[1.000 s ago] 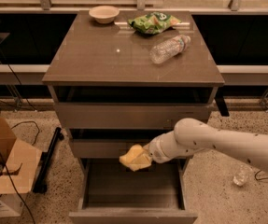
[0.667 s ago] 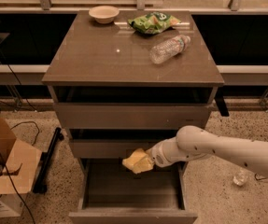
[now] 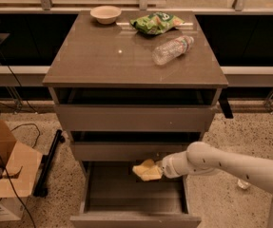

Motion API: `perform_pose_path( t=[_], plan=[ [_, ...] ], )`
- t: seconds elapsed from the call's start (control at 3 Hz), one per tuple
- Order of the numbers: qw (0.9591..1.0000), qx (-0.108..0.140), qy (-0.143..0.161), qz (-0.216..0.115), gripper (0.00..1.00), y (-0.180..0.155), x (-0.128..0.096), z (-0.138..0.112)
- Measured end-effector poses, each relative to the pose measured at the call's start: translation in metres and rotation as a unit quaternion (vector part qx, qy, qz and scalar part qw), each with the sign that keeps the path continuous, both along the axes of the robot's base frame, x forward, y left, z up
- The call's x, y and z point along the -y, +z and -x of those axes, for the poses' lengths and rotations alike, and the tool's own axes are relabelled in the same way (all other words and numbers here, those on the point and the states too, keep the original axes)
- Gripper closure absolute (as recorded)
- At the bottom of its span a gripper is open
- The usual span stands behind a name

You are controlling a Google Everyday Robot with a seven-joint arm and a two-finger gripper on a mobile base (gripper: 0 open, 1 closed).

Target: Place sponge into bottom drawer

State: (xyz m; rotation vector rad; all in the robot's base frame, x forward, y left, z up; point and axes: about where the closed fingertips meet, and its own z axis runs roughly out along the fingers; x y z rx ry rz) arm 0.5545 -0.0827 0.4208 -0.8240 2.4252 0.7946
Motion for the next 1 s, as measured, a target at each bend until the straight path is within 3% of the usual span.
perform_pose_path(
  t=[0.33,1.0],
  plan=[
    [1.0,-0.003,0.0,-0.001,1.0,-0.003,-0.001,0.001],
    [0.9989,-0.015,-0.019,0.039,1.0,-0.078,-0.012,-0.007]
  ],
)
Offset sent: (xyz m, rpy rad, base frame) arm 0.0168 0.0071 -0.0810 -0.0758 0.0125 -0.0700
